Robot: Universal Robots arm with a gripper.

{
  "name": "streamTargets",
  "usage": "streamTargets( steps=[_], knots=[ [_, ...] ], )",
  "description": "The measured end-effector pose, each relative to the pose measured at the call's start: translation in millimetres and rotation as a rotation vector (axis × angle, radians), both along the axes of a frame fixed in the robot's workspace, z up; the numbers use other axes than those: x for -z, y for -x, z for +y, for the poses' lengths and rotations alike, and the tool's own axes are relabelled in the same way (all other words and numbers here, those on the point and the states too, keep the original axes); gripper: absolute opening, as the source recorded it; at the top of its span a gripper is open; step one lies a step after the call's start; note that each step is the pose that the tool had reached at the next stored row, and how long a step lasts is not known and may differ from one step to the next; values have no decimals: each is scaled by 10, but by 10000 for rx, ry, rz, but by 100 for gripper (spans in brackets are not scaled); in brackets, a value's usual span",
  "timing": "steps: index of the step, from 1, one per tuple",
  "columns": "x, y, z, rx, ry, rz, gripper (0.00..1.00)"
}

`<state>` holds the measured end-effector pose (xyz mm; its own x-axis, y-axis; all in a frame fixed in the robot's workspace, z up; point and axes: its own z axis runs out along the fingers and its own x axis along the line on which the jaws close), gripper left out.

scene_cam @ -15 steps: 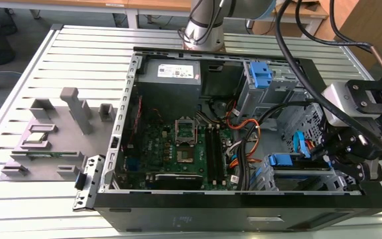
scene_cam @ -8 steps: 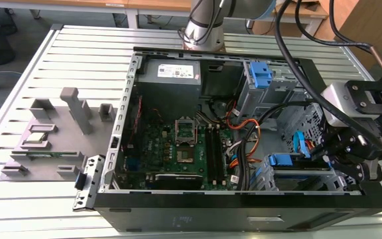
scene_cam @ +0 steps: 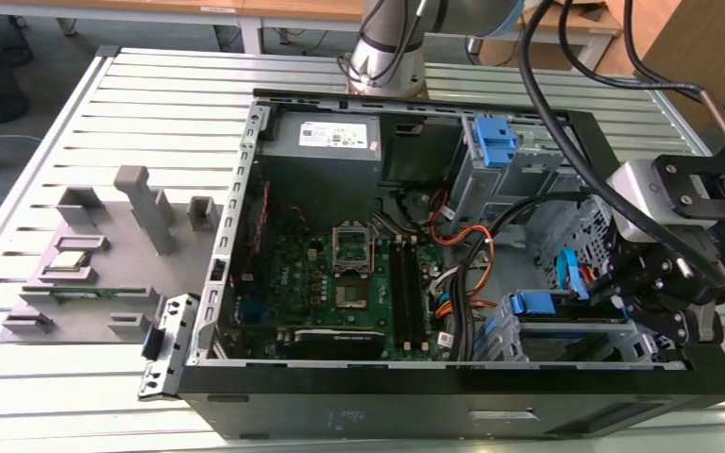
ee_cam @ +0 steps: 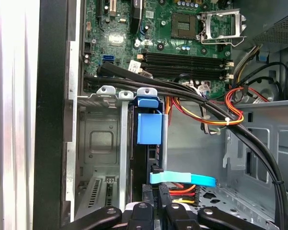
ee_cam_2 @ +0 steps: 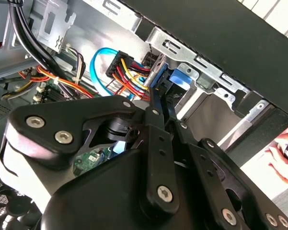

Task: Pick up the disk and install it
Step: 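Insert the second disk wire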

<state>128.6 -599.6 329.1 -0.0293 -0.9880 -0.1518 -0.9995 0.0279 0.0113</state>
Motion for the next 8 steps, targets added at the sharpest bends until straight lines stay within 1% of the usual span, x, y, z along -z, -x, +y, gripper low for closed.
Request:
streamTargets(
  steps=[8],
  knots=[
    [10, 0, 0, 0, 6, 0, 16]
  ],
)
